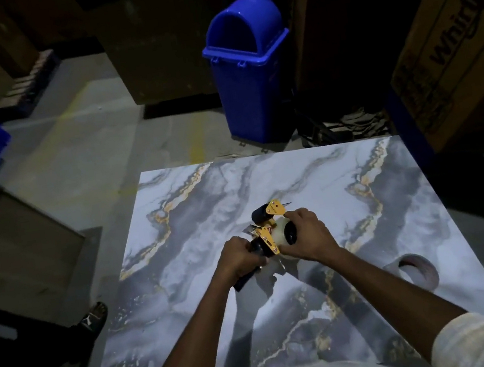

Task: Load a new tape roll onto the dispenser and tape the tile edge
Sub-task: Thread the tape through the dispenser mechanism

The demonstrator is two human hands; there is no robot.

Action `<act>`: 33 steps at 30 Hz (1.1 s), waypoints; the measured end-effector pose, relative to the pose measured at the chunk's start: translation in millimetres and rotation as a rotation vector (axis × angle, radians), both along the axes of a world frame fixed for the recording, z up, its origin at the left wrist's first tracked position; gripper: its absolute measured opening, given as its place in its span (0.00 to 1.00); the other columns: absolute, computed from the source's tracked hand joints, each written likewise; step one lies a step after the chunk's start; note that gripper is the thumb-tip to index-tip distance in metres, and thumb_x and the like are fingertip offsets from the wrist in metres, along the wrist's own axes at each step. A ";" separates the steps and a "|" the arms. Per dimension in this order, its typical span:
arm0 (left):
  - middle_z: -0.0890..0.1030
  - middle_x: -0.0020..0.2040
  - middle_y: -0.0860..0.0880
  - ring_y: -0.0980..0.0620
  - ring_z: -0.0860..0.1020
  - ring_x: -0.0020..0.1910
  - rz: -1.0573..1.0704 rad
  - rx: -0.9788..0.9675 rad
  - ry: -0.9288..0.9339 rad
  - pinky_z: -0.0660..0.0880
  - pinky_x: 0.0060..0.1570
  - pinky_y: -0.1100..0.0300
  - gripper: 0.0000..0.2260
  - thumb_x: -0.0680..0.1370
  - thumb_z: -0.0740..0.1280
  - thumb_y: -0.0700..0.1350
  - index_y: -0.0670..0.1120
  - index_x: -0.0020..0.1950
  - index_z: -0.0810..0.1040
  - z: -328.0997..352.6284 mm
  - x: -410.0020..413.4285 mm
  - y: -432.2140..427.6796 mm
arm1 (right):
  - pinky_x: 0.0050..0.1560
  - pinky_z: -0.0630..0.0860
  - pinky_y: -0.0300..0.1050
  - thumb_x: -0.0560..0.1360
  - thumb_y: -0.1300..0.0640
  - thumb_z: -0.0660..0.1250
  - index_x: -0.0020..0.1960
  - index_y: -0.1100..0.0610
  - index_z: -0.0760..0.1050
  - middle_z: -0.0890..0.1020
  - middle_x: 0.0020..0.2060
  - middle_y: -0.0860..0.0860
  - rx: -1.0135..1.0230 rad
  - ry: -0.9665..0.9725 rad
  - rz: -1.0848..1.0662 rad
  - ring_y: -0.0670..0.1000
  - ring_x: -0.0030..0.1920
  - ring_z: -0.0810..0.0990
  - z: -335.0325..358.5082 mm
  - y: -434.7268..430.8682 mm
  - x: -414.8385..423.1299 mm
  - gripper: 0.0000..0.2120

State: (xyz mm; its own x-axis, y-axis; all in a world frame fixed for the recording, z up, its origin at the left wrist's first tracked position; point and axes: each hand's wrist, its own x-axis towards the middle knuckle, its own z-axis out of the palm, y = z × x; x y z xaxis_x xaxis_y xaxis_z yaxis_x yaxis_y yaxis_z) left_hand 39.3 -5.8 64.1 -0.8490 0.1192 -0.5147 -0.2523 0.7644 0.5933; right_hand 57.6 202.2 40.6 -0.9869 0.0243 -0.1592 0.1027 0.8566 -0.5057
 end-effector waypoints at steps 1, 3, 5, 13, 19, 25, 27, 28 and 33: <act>0.85 0.38 0.41 0.45 0.84 0.36 0.002 -0.005 0.016 0.81 0.37 0.47 0.14 0.60 0.79 0.47 0.40 0.39 0.83 -0.2 1.6 2.2 | 0.56 0.76 0.51 0.60 0.37 0.74 0.69 0.52 0.69 0.73 0.62 0.54 -0.012 0.002 -0.007 0.56 0.62 0.73 0.3 -0.1 -1.7 0.42; 0.84 0.35 0.42 0.44 0.84 0.35 -0.006 -0.030 0.061 0.79 0.33 0.50 0.13 0.59 0.77 0.48 0.41 0.37 0.83 -1.1 5.6 6.9 | 0.51 0.75 0.49 0.60 0.39 0.76 0.67 0.53 0.70 0.74 0.57 0.53 -0.051 0.023 -0.037 0.56 0.58 0.74 -0.6 0.5 -3.1 0.40; 0.83 0.32 0.43 0.44 0.82 0.33 -0.008 -0.053 0.113 0.73 0.28 0.54 0.12 0.60 0.77 0.49 0.42 0.35 0.81 2.6 12.0 12.9 | 0.50 0.74 0.48 0.60 0.41 0.78 0.66 0.54 0.70 0.73 0.56 0.54 -0.090 0.064 -0.073 0.56 0.57 0.74 -3.7 2.9 -1.4 0.39; 0.79 0.31 0.46 0.42 0.80 0.36 0.051 -0.059 0.245 0.63 0.27 0.60 0.11 0.66 0.75 0.46 0.47 0.32 0.73 8.0 27.9 31.1 | 0.51 0.71 0.45 0.62 0.39 0.75 0.59 0.47 0.71 0.73 0.52 0.50 -0.282 0.088 -0.258 0.50 0.55 0.72 -6.1 10.9 -2.0 0.30; 0.82 0.34 0.45 0.44 0.80 0.35 0.085 -0.050 0.236 0.71 0.30 0.57 0.11 0.64 0.76 0.48 0.43 0.40 0.82 7.1 29.6 37.0 | 0.51 0.66 0.40 0.64 0.44 0.75 0.60 0.51 0.74 0.76 0.54 0.52 -0.313 0.100 -0.259 0.50 0.56 0.74 -6.2 13.6 -5.4 0.28; 0.79 0.31 0.44 0.48 0.74 0.28 0.162 -0.025 0.175 0.63 0.26 0.61 0.10 0.62 0.76 0.44 0.40 0.34 0.78 10.7 31.3 42.7 | 0.54 0.75 0.45 0.70 0.43 0.69 0.60 0.51 0.77 0.77 0.56 0.51 -0.217 0.142 -0.105 0.51 0.55 0.77 -7.1 17.6 -3.6 0.22; 0.77 0.30 0.46 0.48 0.73 0.28 0.179 -0.025 0.169 0.62 0.26 0.61 0.11 0.63 0.76 0.44 0.43 0.32 0.74 13.1 32.8 45.2 | 0.51 0.77 0.48 0.72 0.43 0.65 0.60 0.50 0.78 0.79 0.57 0.51 -0.119 0.197 -0.046 0.53 0.56 0.78 -9.9 16.2 -4.3 0.19; 0.77 0.30 0.47 0.48 0.73 0.28 0.181 -0.029 0.170 0.62 0.26 0.61 0.12 0.63 0.77 0.45 0.45 0.32 0.73 14.4 33.4 46.7 | 0.46 0.77 0.48 0.73 0.45 0.65 0.58 0.51 0.79 0.79 0.55 0.51 -0.069 0.241 -0.019 0.54 0.53 0.78 -9.9 14.7 -3.7 0.17; 0.76 0.30 0.50 0.47 0.76 0.31 0.173 -0.049 0.172 0.62 0.26 0.62 0.11 0.65 0.77 0.46 0.48 0.33 0.74 20.0 34.7 49.4 | 0.37 0.75 0.48 0.72 0.50 0.70 0.55 0.52 0.82 0.81 0.46 0.54 0.250 0.340 0.168 0.58 0.45 0.79 -1.4 15.9 0.4 0.13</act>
